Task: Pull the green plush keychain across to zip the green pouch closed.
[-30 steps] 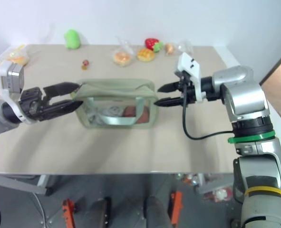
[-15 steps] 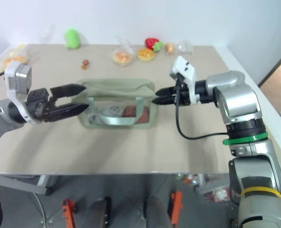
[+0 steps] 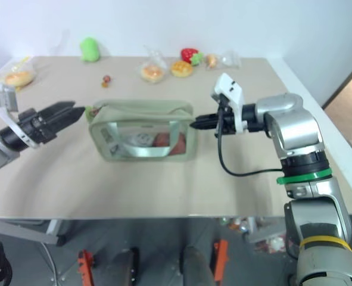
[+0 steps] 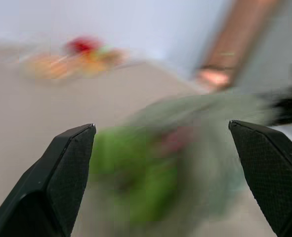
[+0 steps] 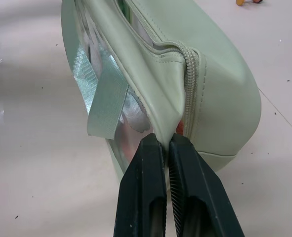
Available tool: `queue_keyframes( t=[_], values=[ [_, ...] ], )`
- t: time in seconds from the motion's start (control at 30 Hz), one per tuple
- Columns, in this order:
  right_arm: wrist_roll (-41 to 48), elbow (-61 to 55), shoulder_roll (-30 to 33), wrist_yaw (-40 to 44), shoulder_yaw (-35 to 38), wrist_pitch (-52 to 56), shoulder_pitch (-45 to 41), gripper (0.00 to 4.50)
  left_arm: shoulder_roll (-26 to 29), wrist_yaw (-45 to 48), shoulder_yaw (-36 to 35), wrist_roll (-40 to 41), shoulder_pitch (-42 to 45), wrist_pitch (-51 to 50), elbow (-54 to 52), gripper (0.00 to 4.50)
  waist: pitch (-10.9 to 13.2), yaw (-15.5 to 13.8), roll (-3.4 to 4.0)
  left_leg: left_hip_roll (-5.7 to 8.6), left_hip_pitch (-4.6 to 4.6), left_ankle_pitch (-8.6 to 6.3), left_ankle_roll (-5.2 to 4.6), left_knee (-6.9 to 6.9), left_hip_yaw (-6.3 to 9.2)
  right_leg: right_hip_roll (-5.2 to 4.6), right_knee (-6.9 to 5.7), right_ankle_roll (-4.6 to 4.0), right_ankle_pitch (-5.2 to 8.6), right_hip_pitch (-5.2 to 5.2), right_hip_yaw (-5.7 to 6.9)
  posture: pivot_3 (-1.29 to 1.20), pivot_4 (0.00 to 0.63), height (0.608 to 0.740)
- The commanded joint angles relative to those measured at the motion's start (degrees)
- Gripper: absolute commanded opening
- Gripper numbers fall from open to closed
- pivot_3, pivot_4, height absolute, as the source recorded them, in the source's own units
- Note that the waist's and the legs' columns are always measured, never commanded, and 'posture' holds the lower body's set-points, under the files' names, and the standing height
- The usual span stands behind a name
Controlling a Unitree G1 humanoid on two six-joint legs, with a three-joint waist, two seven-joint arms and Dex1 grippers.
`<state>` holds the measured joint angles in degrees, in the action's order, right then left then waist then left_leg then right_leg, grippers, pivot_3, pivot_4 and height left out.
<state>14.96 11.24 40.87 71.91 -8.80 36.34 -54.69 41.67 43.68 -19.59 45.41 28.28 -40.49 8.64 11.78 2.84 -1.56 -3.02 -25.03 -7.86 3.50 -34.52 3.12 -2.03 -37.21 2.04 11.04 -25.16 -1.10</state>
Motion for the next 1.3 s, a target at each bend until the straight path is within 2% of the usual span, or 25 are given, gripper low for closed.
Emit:
queue_keyframes(
  t=[0.03,0.5,0.8,0.9,1.0,1.07,1.13,1.23,1.27,1.3],
  values=[
    [0.92,-2.94,0.01,0.06,0.30,0.32,0.70,0.03,0.34,-0.31,0.42,-4.49,1.19,3.97,3.16,4.50,0.00,-0.01,-0.01,0.00,-0.02,0.00,0.00,0.00,-0.01,0.00,0.00,0.00,0.00,-0.01,-0.02,0.00,0.150,0.740],
    [1.06,-4.65,0.83,-1.67,1.12,1.05,2.15,0.03,-1.52,3.46,2.48,-6.66,4.38,3.16,5.74,4.50,-0.01,-0.01,-0.02,-0.06,0.00,0.00,0.01,0.03,0.00,0.05,0.00,-0.01,-0.03,-0.02,-0.01,0.00,0.150,0.740],
    [1.10,-4.89,1.04,-2.24,1.22,0.82,2.39,0.03,-4.61,1.73,4.51,-9.88,7.72,3.98,9.75,4.50,-0.02,-0.12,-0.04,-0.05,0.00,0.00,0.00,0.00,0.00,0.05,0.00,0.01,-0.05,0.01,-0.01,0.00,0.150,0.740],
    [1.08,-4.65,0.94,-2.38,1.17,0.83,2.26,0.00,-5.45,0.17,4.59,-11.87,9.51,4.95,12.20,3.79,-0.02,-0.08,-0.04,-0.05,0.01,0.00,0.01,-0.02,0.00,0.05,0.00,0.02,-0.07,0.02,-0.02,0.00,0.150,0.740],
    [1.18,-5.10,0.96,-2.36,1.15,0.83,2.45,0.00,-6.05,0.56,4.15,-12.08,10.78,5.67,13.34,2.65,-0.02,-0.09,-0.04,-0.05,0.01,0.00,0.00,-0.02,0.00,0.06,0.00,0.03,-0.09,0.02,-0.02,0.00,0.150,0.740],
    [1.16,-5.20,0.94,-2.37,1.08,0.77,2.50,0.00,-6.26,0.98,3.93,-11.92,11.16,5.72,13.66,2.14,-0.02,-0.09,-0.04,-0.05,0.00,0.00,0.01,-0.02,0.00,0.05,0.00,0.04,-0.09,0.02,-0.02,0.00,0.150,0.740],
    [1.06,-4.99,0.87,-2.42,1.00,0.68,2.37,0.00,-6.42,1.19,4.02,-12.06,11.33,5.89,13.92,1.29,-0.02,-0.09,-0.04,-0.05,0.00,0.00,0.01,-0.02,0.00,0.05,0.00,0.06,-0.10,0.02,-0.02,0.00,0.150,0.740],
    [1.00,-4.79,0.79,-2.44,0.95,0.64,2.13,0.00,-6.69,0.92,4.14,-12.00,11.28,5.70,13.38,0.29,-0.02,-0.09,-0.04,-0.05,0.00,0.00,0.01,-0.01,0.00,0.05,0.00,0.07,-0.11,0.02,-0.02,0.00,0.150,0.740],
    [1.02,-4.74,0.72,-2.43,0.93,0.66,2.03,0.00,-6.79,0.86,4.03,-11.86,11.29,5.65,13.20,0.06,-0.02,-0.08,-0.04,-0.05,0.00,0.00,0.01,-0.01,0.00,0.05,0.00,0.07,-0.11,0.02,-0.02,0.00,0.150,0.740],
    [1.05,-4.71,0.68,-2.40,0.93,0.67,1.97,0.00,-6.86,0.85,3.97,-11.78,11.28,5.66,13.07,0.06,-0.02,-0.09,-0.04,-0.05,0.00,0.00,0.01,-0.02,0.00,0.05,0.00,0.07,-0.11,0.02,-0.02,0.00,0.150,0.740]
  ],
)
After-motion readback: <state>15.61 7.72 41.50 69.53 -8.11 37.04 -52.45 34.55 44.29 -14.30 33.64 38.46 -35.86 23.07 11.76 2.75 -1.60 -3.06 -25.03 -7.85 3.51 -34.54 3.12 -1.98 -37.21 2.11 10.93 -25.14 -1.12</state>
